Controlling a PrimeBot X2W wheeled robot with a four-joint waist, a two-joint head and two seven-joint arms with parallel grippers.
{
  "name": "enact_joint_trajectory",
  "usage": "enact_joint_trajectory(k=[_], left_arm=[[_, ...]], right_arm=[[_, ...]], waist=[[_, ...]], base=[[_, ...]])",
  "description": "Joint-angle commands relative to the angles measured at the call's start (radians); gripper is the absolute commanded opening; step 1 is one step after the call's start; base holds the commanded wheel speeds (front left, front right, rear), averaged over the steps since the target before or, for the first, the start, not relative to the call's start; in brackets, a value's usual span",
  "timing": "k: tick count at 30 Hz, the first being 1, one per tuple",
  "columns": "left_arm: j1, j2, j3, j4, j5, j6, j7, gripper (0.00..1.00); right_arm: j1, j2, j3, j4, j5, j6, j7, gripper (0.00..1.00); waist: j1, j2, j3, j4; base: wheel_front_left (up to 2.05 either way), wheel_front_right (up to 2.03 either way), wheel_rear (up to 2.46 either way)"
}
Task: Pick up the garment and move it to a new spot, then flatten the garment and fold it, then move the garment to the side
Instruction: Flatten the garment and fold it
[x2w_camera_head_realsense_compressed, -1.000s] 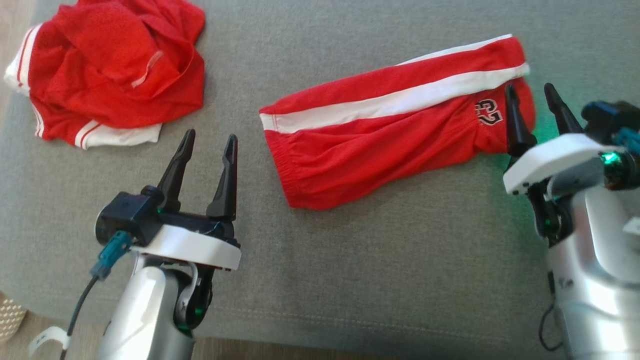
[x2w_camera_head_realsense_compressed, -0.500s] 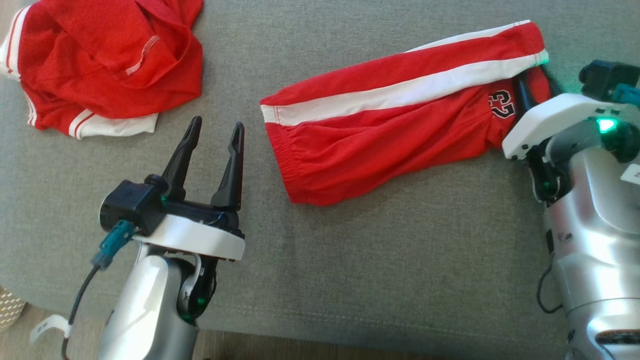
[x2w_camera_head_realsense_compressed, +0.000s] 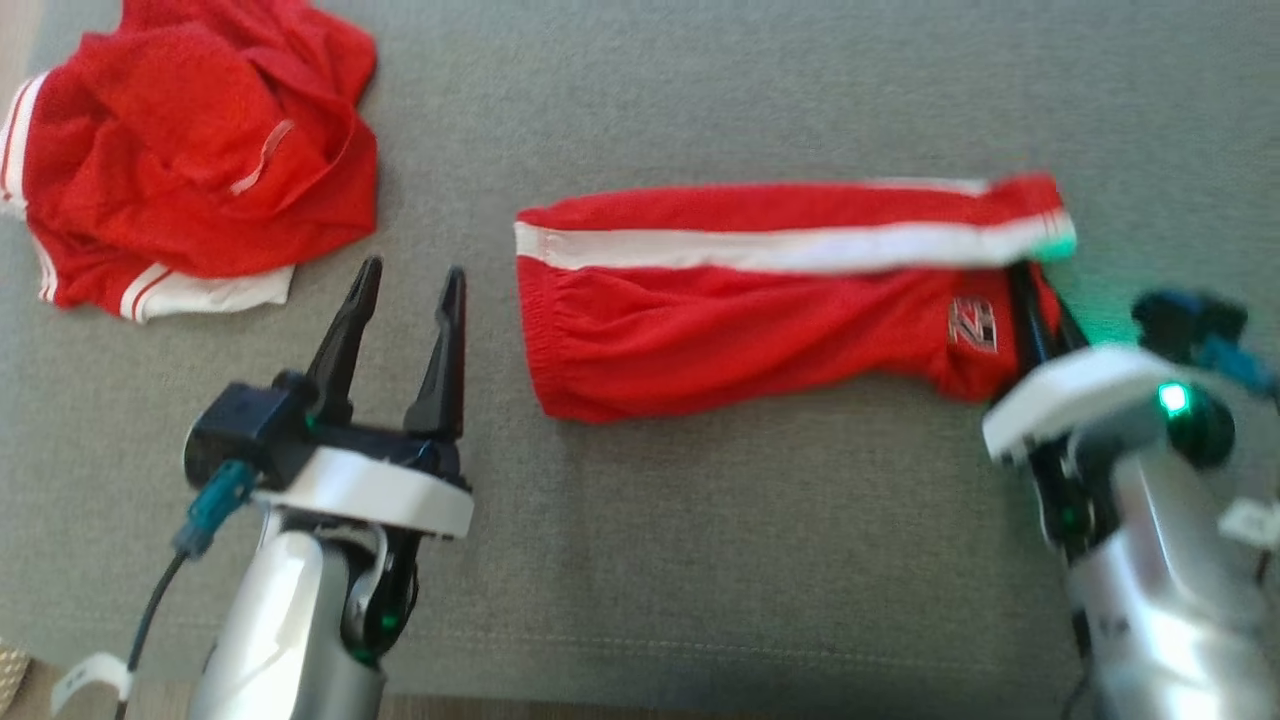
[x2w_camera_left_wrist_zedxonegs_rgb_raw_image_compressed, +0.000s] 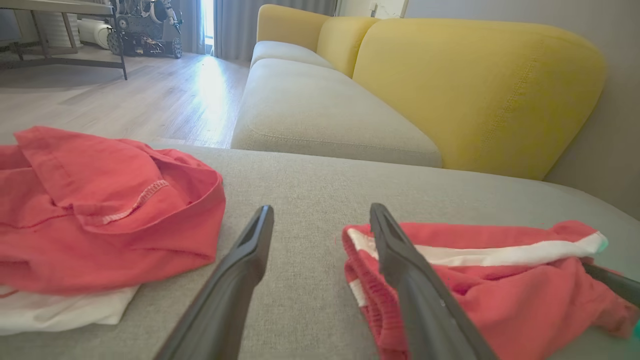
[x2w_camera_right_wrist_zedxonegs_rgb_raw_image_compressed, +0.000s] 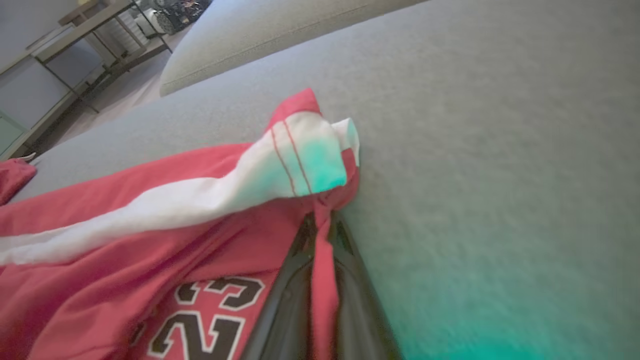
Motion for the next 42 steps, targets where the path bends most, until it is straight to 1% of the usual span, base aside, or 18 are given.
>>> enact_joint_trajectory(k=[1, 5, 8, 15, 19, 20, 25, 27, 29, 30, 31, 34, 39, 42], left_arm=[[0.007, 0.006, 0.043, -0.028, 0.011, 0.001, -0.012, 1.0], [0.033, 0.006, 0.052, -0.029, 0.013, 0.003, -0.012, 1.0], [0.046, 0.006, 0.056, -0.031, 0.013, 0.005, -0.012, 1.0], [0.048, 0.005, 0.053, -0.022, 0.01, 0.0, -0.012, 1.0], [0.059, 0.005, 0.054, -0.016, 0.009, 0.002, -0.012, 1.0], [0.059, 0.005, 0.054, -0.016, 0.009, 0.002, -0.012, 1.0], [0.073, 0.005, 0.048, -0.009, 0.006, 0.008, -0.012, 1.0], [0.077, 0.005, 0.042, -0.007, 0.004, 0.01, -0.012, 1.0], [0.079, 0.004, 0.032, -0.004, 0.0, 0.011, -0.012, 1.0], [0.078, 0.004, 0.021, -0.001, -0.005, 0.011, -0.012, 1.0], [0.078, 0.004, 0.021, -0.001, -0.005, 0.011, -0.012, 1.0], [0.075, 0.004, 0.006, -0.001, -0.012, 0.014, -0.012, 1.0], [0.066, 0.004, -0.019, 0.001, -0.025, 0.016, -0.012, 1.0], [0.06, 0.003, -0.027, 0.002, -0.034, 0.018, -0.012, 1.0]], right_arm=[[0.043, 0.009, 0.01, -0.044, 0.005, -0.001, -0.002, 0.0], [0.139, 0.011, -0.024, -0.137, 0.008, -0.001, 0.016, 0.0], [0.183, 0.016, -0.045, -0.195, 0.009, -0.001, 0.042, 0.0], [0.22, 0.024, -0.089, -0.277, 0.018, -0.001, 0.076, 0.0], [0.224, 0.03, -0.073, -0.36, 0.044, -0.001, 0.118, 0.0], [0.224, 0.03, -0.073, -0.36, 0.044, -0.001, 0.118, 0.0], [0.204, 0.036, 0.02, -0.483, 0.111, -0.001, 0.221, 0.0], [0.184, 0.038, 0.071, -0.512, 0.138, -0.001, 0.252, 0.0], [0.162, 0.038, 0.128, -0.518, 0.189, -0.001, 0.265, 0.0], [0.135, 0.038, 0.188, -0.505, 0.239, -0.001, 0.258, 0.0], [0.135, 0.038, 0.188, -0.505, 0.239, -0.001, 0.258, 0.0], [0.084, 0.039, 0.272, -0.453, 0.325, -0.001, 0.218, 0.0], [-0.015, 0.039, 0.43, -0.318, 0.462, -0.001, 0.125, 0.0], [-0.069, 0.039, 0.527, -0.234, 0.516, -0.001, 0.072, 0.0]], waist=[[0.0, 0.0, -0.018, -0.017], [0.0, 0.0, -0.041, -0.034], [0.0, 0.0, -0.049, -0.042], [0.0, 0.0, -0.064, -0.038], [0.0, 0.0, -0.09, -0.036], [0.0, 0.0, -0.09, -0.036], [0.0, 0.0, -0.129, -0.029], [0.0, 0.0, -0.143, -0.022], [0.0, 0.0, -0.154, -0.01], [0.0, 0.0, -0.161, 0.007], [0.0, 0.0, -0.161, 0.007], [0.0, 0.0, -0.161, 0.037], [0.0, 0.0, -0.149, 0.089], [0.0, 0.0, -0.135, 0.111]], base=[[0.0, 0.0, 0.0], [0.0, 0.0, 0.0], [0.0, 0.0, 0.0], [0.0, 0.0, 0.0], [0.0, 0.0, 0.0], [0.0, 0.0, 0.0], [0.0, 0.0, 0.0], [0.0, 0.0, 0.0], [0.0, 0.0, 0.0], [0.0, 0.0, 0.0], [0.0, 0.0, 0.0], [0.0, 0.0, 0.0], [0.0, 0.0, 0.0], [0.0, 0.0, 0.0]])
